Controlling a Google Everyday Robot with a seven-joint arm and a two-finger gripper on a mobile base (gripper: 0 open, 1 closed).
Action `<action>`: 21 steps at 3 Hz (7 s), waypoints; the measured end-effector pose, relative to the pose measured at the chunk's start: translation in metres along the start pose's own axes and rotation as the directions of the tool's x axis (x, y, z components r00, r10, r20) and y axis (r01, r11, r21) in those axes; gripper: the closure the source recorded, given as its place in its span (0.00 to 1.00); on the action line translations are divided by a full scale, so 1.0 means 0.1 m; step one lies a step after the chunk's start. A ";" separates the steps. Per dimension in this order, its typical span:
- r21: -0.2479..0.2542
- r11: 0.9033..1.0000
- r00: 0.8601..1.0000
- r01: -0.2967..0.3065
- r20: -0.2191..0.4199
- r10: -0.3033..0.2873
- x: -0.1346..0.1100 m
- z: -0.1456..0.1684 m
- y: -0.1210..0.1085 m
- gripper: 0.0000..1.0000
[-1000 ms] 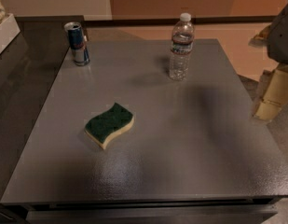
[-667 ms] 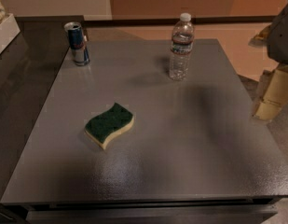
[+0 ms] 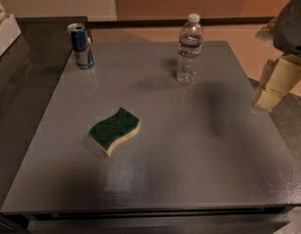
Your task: Move water bottle near sponge
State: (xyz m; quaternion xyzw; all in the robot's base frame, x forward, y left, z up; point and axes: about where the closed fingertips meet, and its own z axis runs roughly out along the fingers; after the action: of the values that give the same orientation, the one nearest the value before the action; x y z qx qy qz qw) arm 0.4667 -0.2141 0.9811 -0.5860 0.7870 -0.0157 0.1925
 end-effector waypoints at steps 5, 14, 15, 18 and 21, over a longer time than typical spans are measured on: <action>0.021 0.969 0.927 -0.244 0.299 0.227 -0.68 0.93 -1.42 0.00; -0.237 0.952 0.831 0.193 0.555 -0.030 -2.08 0.75 -0.27 1.00; -0.246 0.940 0.821 0.237 0.568 -0.058 -2.16 0.80 -0.11 1.00; -0.254 0.918 0.798 0.306 0.593 -0.102 -2.25 0.94 0.18 0.82; -0.250 0.911 0.792 0.328 0.599 -0.121 -2.28 0.99 0.23 0.13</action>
Offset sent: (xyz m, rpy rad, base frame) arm 0.1158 0.0034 -0.0184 0.2058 -0.0870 -0.1542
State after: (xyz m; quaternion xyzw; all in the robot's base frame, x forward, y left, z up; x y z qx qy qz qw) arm 0.5316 0.0248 0.9483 -0.6782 0.6068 0.2739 0.3111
